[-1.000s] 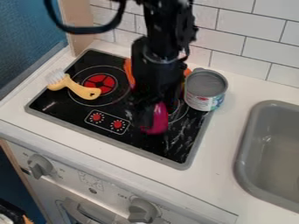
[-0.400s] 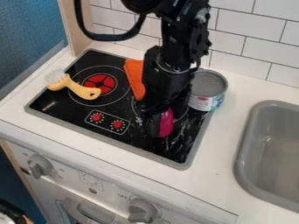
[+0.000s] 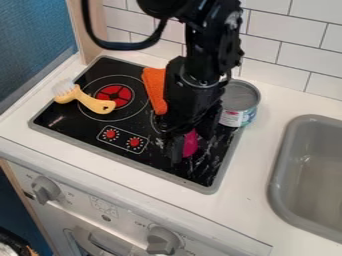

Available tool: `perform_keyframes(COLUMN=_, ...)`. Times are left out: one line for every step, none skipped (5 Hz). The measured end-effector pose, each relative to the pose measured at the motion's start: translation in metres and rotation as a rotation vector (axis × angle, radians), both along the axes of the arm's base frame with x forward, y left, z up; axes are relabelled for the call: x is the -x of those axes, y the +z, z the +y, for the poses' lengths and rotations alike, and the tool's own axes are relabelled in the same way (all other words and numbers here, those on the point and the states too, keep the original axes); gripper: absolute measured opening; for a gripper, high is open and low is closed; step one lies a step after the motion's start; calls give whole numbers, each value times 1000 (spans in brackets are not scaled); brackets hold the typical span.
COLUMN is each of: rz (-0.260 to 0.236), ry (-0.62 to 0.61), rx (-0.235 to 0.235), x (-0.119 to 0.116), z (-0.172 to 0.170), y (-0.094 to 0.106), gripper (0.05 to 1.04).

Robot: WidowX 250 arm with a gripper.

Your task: Moved the red object to the bottom right of the stove.

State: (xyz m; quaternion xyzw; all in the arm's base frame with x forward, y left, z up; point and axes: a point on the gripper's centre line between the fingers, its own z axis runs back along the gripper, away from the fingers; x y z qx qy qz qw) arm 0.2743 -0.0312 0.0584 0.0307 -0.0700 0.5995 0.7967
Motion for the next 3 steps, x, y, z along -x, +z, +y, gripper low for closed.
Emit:
perform_keyframes(rz=-53, ry=-2, rx=-30, x=2, z=6, y=14, gripper=1001)
perform_keyframes(rz=-65, ry=7, rx=10, x=6, z=12, y=32, gripper=1001)
perform_keyframes(rz=-133, ry=31, rx=14, x=4, z=18, y=57, gripper=1001)
